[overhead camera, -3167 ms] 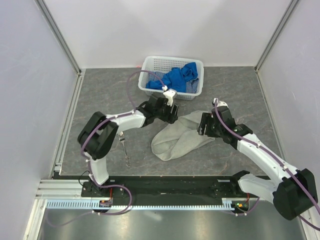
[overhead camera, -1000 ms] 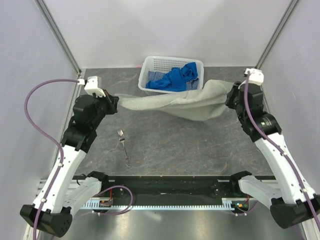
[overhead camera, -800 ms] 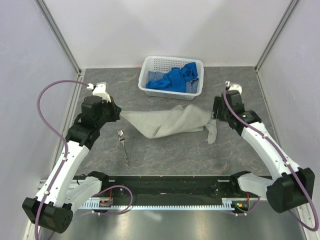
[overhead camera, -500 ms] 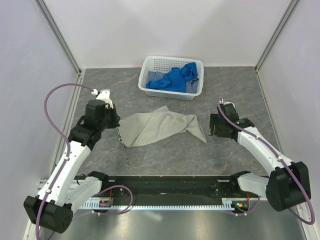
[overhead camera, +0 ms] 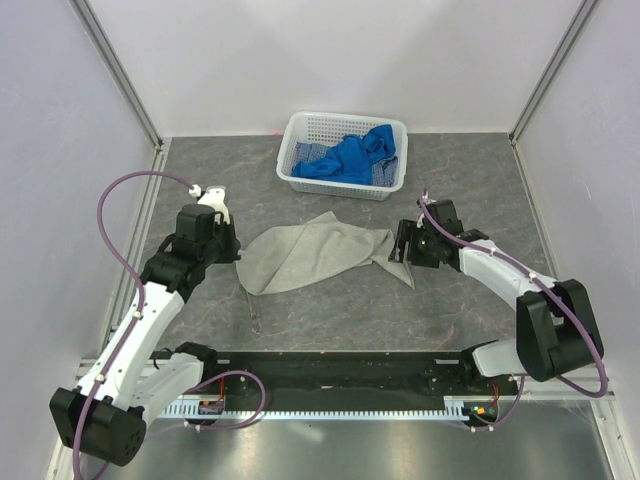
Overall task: Fold the napkin, place the utensils inside, and roll it up
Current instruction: Flatten the napkin out
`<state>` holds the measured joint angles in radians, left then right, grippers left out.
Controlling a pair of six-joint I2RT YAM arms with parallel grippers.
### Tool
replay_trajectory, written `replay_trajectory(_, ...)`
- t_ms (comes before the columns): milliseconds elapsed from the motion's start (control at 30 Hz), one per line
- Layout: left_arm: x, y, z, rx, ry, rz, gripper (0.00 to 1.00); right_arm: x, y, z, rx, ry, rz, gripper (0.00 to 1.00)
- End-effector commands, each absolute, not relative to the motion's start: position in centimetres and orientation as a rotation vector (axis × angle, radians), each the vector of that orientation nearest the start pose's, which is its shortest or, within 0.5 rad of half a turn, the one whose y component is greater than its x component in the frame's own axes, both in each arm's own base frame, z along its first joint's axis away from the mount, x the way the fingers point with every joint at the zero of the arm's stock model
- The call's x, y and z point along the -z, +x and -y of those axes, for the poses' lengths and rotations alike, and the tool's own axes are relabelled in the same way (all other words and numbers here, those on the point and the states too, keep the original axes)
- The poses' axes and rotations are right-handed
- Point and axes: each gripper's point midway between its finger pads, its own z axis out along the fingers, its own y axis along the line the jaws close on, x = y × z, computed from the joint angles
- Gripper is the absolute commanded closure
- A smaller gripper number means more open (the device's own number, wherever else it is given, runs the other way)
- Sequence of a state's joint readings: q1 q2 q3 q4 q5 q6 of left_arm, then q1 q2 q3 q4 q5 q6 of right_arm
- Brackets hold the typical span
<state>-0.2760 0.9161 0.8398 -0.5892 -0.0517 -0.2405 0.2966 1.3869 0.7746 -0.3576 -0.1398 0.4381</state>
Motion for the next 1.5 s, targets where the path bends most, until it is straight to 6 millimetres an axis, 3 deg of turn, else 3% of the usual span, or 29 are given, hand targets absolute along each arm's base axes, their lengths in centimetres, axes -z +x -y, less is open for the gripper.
replay_trajectory(0, -18.6, 27.2, 7.3, 0.196, 0.047, -2.203, 0.98, -11.9, 32.5, -17.0, -0.652, 0.062, -2.341, 0.27)
replay_trajectory(67, -18.5, 27.2, 7.4, 0.201, 0.048, -2.207, 0.98, -14.0, 33.2, -18.6, -0.655, 0.005, -2.268, 0.26)
replay_trajectory(133, -18.4, 27.2, 7.4, 0.205, 0.052, -2.209, 0.98, -13.8, 33.8, -19.7, -0.639, -0.032, -2.272, 0.26)
replay_trajectory(167, -18.4, 27.2, 7.5, 0.207, 0.056, -2.211, 0.98, -14.8, 34.1, -21.5, -0.662, -0.083, -2.252, 0.26)
replay_trajectory(300, -18.2, 27.2, 7.6, 0.213, 0.064, -2.217, 0.98, -14.9, 35.2, -26.4, -0.677, -0.211, -2.248, 0.25)
replay_trajectory(433, -18.0, 27.2, 7.7, 0.22, 0.068, -2.221, 0.98, -13.5, 37.6, -30.5, -0.637, -0.305, -2.257, 0.26)
replay_trajectory(633, -18.0, 27.1, 7.9, 0.232, 0.077, -2.225, 0.98, -9.0, 39.8, -31.6, -0.465, -0.35, -2.33, 0.26)
replay_trajectory(900, -17.9, 27.1, 7.9, 0.23, 0.078, -2.226, 0.98, -5.4, 39.2, -31.3, -0.37, -0.381, -2.411, 0.32)
replay_trajectory(1000, -17.9, 27.2, 7.8, 0.228, 0.079, -2.226, 0.98, -5.4, 38.9, -31.3, -0.378, -0.398, -2.419, 0.55)
replay_trajectory(1033, -17.9, 27.2, 7.8, 0.226, 0.078, -2.226, 0.98, -5.7, 38.8, -31.2, -0.379, -0.396, -2.418, 0.7)
replay_trajectory(1100, -17.9, 27.2, 7.8, 0.225, 0.074, -2.226, 0.98, -6.8, 38.5, -31.3, -0.397, -0.404, -2.399, 0.82)
replay_trajectory(1133, -17.9, 27.2, 7.7, 0.223, 0.073, -2.226, 0.98, -8.3, 38.1, -31.0, -0.406, -0.405, -2.38, 0.92)
replay_trajectory(1167, -17.9, 27.2, 7.7, 0.22, 0.069, -2.226, 0.98, -9.0, 37.6, -30.8, -0.409, -0.419, -2.37, 0.97)
replay_trajectory(1200, -17.8, 27.2, 7.6, 0.218, 0.066, -2.226, 0.98, -11.3, 37.1, -30.7, -0.431, -0.419, -2.328, 1.0)
replay_trajectory(1300, -17.8, 27.2, 7.4, 0.208, 0.057, -2.225, 0.98, -11.9, 33.1, -28.4, -0.415, -0.455, -2.364, 1.0)
replay_trajectory(1367, -17.7, 27.1, 7.3, 0.203, 0.052, -2.229, 0.98, -11.5, 30.4, -27.6, -0.421, -0.467, -2.406, 1.0)
replay_trajectory(1400, -17.7, 27.3, 7.1, 0.194, 0.044, -2.227, 0.98, -10.3, 27.9, -26.0, -0.402, -0.474, -2.463, 1.0)
replay_trajectory(1467, -17.6, 27.3, 6.9, 0.185, 0.04, -2.232, 0.98, -8.6, 24.5, -25.1, -0.41, -0.491, -2.536, 0.99)
